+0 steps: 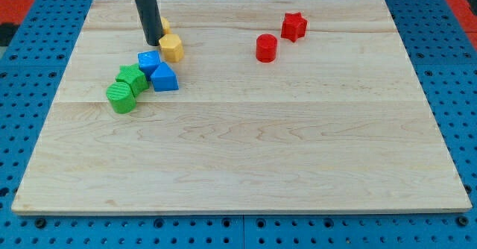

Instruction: Push the yellow hexagon to the center

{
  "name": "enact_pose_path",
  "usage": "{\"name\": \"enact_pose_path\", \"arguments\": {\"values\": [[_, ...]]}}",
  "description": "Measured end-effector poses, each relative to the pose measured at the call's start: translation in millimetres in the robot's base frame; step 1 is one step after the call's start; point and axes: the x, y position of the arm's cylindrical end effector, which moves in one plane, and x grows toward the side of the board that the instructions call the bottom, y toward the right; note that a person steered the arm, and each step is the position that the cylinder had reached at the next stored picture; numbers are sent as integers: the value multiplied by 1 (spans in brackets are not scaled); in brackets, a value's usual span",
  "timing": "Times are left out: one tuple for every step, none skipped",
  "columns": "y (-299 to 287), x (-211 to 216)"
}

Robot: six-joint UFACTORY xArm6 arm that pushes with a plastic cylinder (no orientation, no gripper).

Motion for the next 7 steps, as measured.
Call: {"name": "enact_pose_path", "arguments": {"values": [[5,9],[24,12],[28,7],[40,22],[46,48],[52,60],[52,59]]}}
